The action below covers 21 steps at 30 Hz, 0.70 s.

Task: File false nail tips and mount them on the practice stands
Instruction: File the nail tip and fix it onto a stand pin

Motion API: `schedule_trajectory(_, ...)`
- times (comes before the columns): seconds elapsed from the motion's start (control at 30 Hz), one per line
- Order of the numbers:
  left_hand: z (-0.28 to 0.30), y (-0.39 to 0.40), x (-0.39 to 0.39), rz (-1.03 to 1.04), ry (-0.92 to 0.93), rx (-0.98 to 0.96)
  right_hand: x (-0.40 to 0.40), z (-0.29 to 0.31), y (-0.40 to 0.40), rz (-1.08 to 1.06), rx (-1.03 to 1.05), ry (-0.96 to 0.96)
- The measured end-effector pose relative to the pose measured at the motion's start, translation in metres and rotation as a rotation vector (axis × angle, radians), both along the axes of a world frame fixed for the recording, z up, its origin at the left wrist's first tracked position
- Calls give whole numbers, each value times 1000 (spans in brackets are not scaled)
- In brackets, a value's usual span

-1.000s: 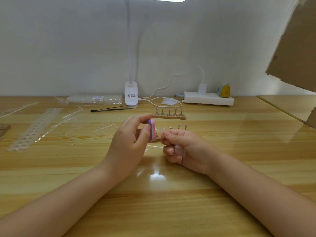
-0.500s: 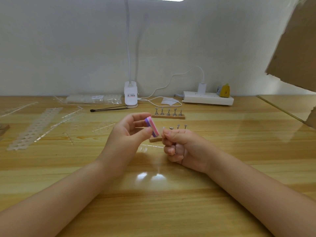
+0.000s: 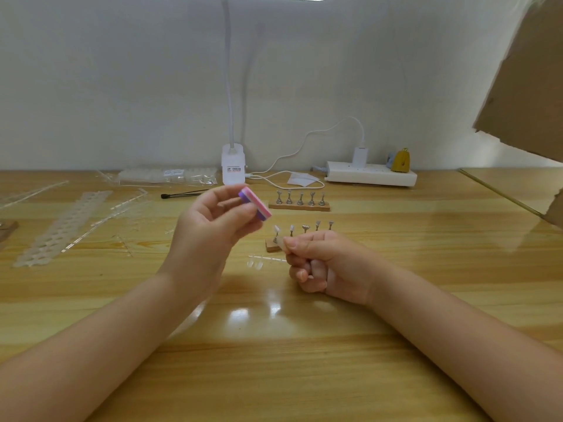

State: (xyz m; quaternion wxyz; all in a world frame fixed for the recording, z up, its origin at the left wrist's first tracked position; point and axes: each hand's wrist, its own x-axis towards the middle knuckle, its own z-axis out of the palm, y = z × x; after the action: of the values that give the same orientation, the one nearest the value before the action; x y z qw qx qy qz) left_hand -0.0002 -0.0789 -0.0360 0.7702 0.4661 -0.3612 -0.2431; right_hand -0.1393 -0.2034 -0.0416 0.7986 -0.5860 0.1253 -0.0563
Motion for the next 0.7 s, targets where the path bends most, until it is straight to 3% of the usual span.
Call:
schedule_trajectory(0.17,-2,2,-1,-98,-164,168,0,-1,-2,-2,23,2)
schedule_trajectory(0.33,3,2,6,-77,101,-2,0,-1,-1,4,-13,-4)
schedule_trajectory(0.47,0,3,1,-98,-173,176,-1,-1,-1,-13,14,-12)
schedule_trajectory(0.53,-1,1,-3,-113,-118,142,-1,0,-2,-5,-2,-6)
schedule_trajectory(0.63,4,-1,7,-28,137,2,0,-1,0,13,-49,-1)
schedule_trajectory(0.7,5,1,12,18,24,87,0,-2,0,4,-38,-5)
